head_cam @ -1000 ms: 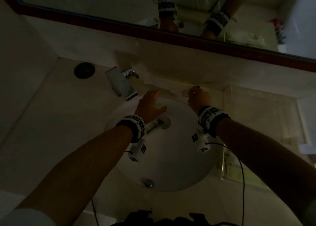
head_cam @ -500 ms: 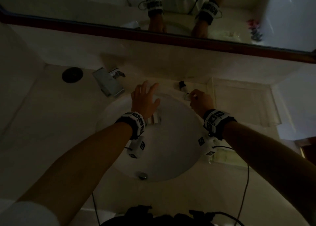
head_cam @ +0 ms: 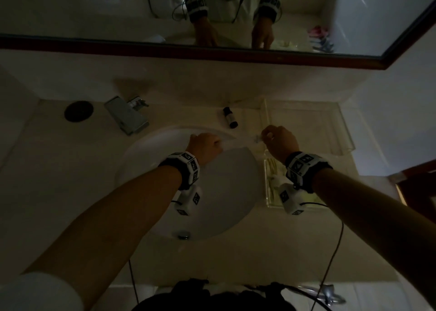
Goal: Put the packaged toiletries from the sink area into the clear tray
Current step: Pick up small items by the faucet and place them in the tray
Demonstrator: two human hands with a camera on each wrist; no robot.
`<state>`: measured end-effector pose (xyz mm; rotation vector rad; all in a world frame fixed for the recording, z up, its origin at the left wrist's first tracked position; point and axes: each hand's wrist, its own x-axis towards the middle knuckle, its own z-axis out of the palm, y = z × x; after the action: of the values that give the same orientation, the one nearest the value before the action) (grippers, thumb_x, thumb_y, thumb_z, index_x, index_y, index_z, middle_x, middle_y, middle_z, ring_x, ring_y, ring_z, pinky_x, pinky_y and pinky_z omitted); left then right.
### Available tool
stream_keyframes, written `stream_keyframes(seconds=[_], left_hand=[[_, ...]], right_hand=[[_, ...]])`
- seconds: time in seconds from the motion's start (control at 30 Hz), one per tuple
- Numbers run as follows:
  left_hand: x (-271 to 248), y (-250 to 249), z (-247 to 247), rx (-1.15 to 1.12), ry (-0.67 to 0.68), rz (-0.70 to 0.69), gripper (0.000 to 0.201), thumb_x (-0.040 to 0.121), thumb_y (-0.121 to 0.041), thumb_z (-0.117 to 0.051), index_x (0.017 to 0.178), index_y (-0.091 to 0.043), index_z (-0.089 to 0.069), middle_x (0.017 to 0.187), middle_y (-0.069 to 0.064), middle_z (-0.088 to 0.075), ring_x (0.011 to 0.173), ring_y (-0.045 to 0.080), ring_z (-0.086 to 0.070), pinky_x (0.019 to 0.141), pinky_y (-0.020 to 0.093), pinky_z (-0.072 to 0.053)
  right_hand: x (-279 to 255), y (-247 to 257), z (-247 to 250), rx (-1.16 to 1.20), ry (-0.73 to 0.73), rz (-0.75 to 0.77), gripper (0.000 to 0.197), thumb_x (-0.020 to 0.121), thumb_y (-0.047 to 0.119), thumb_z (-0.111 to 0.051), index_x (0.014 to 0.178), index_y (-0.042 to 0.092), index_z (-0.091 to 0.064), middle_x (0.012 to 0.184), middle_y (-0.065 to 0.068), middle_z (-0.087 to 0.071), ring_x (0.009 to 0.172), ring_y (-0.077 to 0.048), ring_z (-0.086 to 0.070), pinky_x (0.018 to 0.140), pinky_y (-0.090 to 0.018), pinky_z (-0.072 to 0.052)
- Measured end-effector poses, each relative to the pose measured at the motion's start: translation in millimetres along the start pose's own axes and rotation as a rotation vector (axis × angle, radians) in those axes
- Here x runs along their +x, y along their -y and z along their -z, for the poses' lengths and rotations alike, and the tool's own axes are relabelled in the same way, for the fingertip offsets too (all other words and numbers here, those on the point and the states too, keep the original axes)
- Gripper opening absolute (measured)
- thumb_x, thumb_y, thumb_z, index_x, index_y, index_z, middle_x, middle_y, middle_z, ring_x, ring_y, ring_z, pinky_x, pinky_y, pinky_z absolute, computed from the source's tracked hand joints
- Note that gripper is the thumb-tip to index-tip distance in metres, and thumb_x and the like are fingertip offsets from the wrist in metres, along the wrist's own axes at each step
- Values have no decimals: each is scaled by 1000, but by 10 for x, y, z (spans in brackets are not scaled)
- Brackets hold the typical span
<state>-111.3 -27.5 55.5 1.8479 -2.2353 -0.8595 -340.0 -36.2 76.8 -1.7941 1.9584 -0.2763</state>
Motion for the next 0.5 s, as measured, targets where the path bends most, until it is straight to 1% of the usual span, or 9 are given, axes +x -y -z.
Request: stream_keyframes(seconds=[0.03, 0.1, 0.17, 0.23, 0.3, 0.37, 0.4, 0.47, 0.5], left_hand=[[-13, -42, -20, -41, 18, -18, 35, 93, -23, -50, 62, -18, -36, 70, 4, -42, 77, 29, -49, 80, 39, -35], [-30, -129, -51, -69, 45, -50, 43, 93, -22, -51, 57, -20, -29, 60, 1, -32, 65, 23, -40, 68, 32, -29], [-36, -229, -78, -64, 67, -74, 44, 93, -23, -52, 57, -20, -27, 58, 0, -28, 63, 20, -36, 62, 30, -25], [-54, -343, -96, -69, 84, -102, 44, 94, -22, -52, 57, -20, -28, 58, 0, -29, 60, 20, -34, 60, 29, -25], [-85, -464, -118, -81, 106, -117, 39, 95, -22, -51, 58, -17, -39, 60, 5, -37, 58, 20, -37, 63, 33, -31], [-103, -598, -155, -84, 131, -128, 31, 96, -21, -50, 71, -4, -55, 72, 18, -50, 69, 33, -48, 69, 43, -39], [-104, -657, -184, -85, 146, -131, 30, 96, -20, -50, 71, -4, -55, 73, 20, -50, 70, 36, -48, 70, 43, -39], [-84, -757, -261, -91, 148, -148, 34, 95, -21, -51, 62, -16, -44, 65, 8, -42, 67, 26, -45, 66, 35, -35], [-70, -812, -304, -92, 137, -155, 32, 94, -22, -51, 64, -16, -44, 67, 4, -44, 69, 22, -45, 66, 32, -34]], right_hand=[[-31, -43, 32, -7, 1, 10, 22, 94, 28, -51, 111, 19, -62, 112, -13, -57, 98, -33, -58, 74, -30, -42], [-90, -125, 86, -9, 27, 44, 28, 90, 27, -58, 118, 21, -60, 116, -12, -55, 108, -32, -54, 84, -34, -44], [-163, -198, 140, -60, 61, 73, 38, 87, 29, -62, 124, 24, -57, 121, -12, -54, 116, -32, -48, 95, -40, -41], [-238, -264, 196, -159, 72, 92, 43, 87, 34, -63, 128, 28, -55, 128, -10, -53, 123, -32, -42, 101, -42, -34], [-304, -348, 243, -239, 67, 120, 39, 88, 38, -60, 126, 30, -58, 129, -8, -53, 124, -32, -40, 100, -43, -32], [-361, -449, 298, -277, 83, 127, 33, 91, 38, -54, 122, 29, -61, 124, -7, -57, 118, -32, -45, 96, -42, -33], [-387, -506, 329, -283, 102, 111, 31, 92, 38, -52, 120, 28, -63, 119, -8, -60, 114, -32, -47, 95, -42, -34], [-435, -630, 401, -275, 125, 71, 30, 93, 39, -50, 115, 24, -64, 111, -9, -61, 108, -32, -51, 93, -42, -35], [-460, -697, 436, -268, 130, 59, 29, 93, 38, -50, 112, 22, -65, 108, -10, -62, 106, -32, -53, 93, -41, -35]])
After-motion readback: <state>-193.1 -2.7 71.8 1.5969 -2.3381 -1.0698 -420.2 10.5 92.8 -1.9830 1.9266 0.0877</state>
